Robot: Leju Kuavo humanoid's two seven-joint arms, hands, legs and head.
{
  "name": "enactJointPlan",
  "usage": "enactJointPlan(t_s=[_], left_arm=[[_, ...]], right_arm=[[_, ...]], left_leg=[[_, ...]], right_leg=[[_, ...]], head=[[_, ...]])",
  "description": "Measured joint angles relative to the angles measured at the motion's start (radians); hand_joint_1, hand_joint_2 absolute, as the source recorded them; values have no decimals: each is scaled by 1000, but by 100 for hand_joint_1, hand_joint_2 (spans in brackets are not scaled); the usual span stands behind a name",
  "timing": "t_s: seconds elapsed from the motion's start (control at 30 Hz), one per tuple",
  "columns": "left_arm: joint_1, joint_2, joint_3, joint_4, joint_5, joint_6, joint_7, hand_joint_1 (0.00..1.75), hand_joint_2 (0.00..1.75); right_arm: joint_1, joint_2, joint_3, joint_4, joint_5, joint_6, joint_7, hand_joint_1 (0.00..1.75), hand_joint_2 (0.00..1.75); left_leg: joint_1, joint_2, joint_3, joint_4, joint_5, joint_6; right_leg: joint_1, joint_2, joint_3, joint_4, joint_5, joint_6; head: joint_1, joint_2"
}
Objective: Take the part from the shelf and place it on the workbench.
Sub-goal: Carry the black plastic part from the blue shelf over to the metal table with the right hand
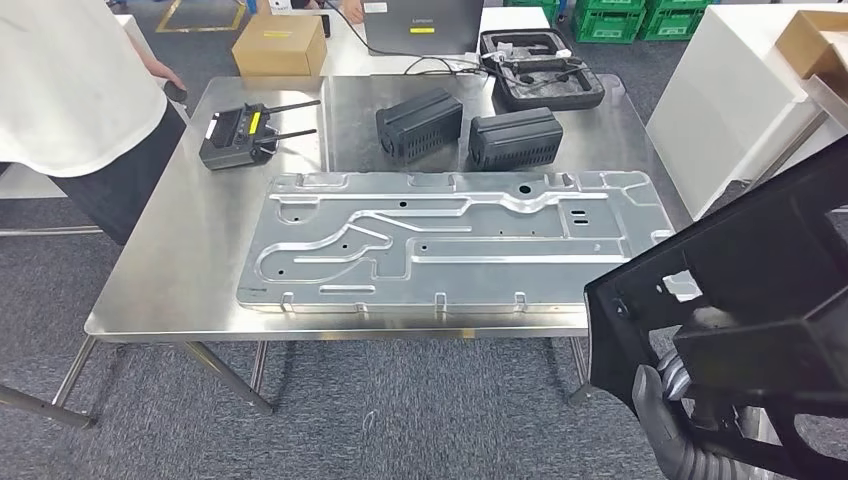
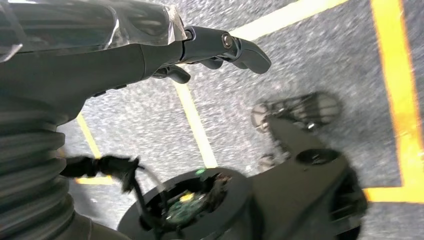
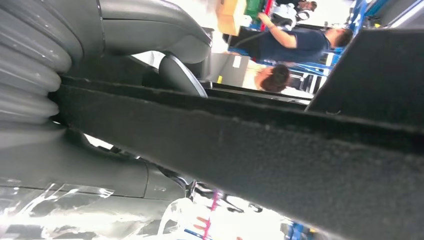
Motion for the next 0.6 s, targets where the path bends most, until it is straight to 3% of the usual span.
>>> enactJointPlan(t_s=[0.07, 0.1, 0.13, 0.17, 0.2, 0.27, 0.3, 0.43, 0.47, 0.53, 0.57, 0.6], left_arm=[[-1, 3, 3, 0, 9, 1, -5, 0, 175], [1, 4, 4, 0, 12, 1, -5, 0, 175], [3, 5, 6, 0, 14, 1, -4, 0, 175], [4, 5, 6, 0, 15, 1, -2, 0, 175], [4, 6, 6, 1, 14, 1, 1, 0, 175], [3, 7, 6, 1, 11, 1, 6, 0, 175], [3, 8, 6, 1, 10, 1, 8, 0, 175], [3, 14, 6, 1, 6, 0, 7, 0, 175], [3, 15, 6, 1, 3, -1, 4, 0, 175], [3, 15, 6, 1, -1, -3, -2, 0, 175], [4, 15, 6, 1, -3, -3, -3, 0, 175], [4, 16, 7, 1, -4, -3, -5, 0, 175]], right_arm=[[-28, 7, 25, 15, 16, 0, 13, 175, 175], [-44, 11, 40, 24, 23, 0, 20, 175, 175], [-60, 15, 56, 32, 30, 0, 28, 175, 175], [-73, 18, 69, 38, 36, -1, 35, 175, 175], [-83, 19, 79, 41, 42, -2, 41, 175, 175], [-97, 20, 95, 43, 50, -5, 50, 175, 175], [-102, 21, 102, 43, 53, -8, 54, 175, 175], [-110, 21, 124, 44, 59, -21, 60, 175, 175], [-111, 21, 127, 44, 61, -24, 60, 175, 175], [-114, 21, 133, 44, 63, -27, 61, 175, 175], [-115, 21, 137, 44, 63, -28, 62, 175, 175], [-115, 21, 140, 44, 63, -29, 64, 175, 175]], left_leg=[[-1, 0, 6, 0, -6, 5], [-1, 0, 9, 0, -9, 5], [0, -1, 14, 0, -13, 4], [1, -1, 21, 0, -17, 1], [1, -3, 27, 1, -23, -3], [-2, -6, 35, 3, -34, -14], [-5, -8, 35, 3, -38, -19], [0, -6, 29, 27, -57, -38], [2, -5, 10, 68, -79, -44], [4, -3, -62, 206, -135, -53], [5, -3, -102, 274, -154, -55], [6, -3, -129, 312, -155, -56]], right_leg=[[-1, 0, -75, 129, -40, 6], [-3, 0, -99, 158, -37, 8], [-4, 0, -104, 148, -15, 10], [-6, 0, -90, 102, 23, 12], [-8, -1, -63, 32, 65, 13], [-9, 0, -12, -83, 109, 9], [-8, 1, -1, -109, 112, 5], [-6, 1, 5, -118, 103, -20], [-7, 0, 7, -119, 102, -26], [-7, -2, 12, -119, 97, -33], [-6, -2, 15, -119, 94, -35], [-6, -2, 19, -119, 91, -36]], head=[[0, 0], [0, 0], [0, 0], [0, 0], [1, 0], [0, 0], [0, 0], [-2, 0], [-2, 0], [-3, 0], [-3, 0], [-3, 0]])
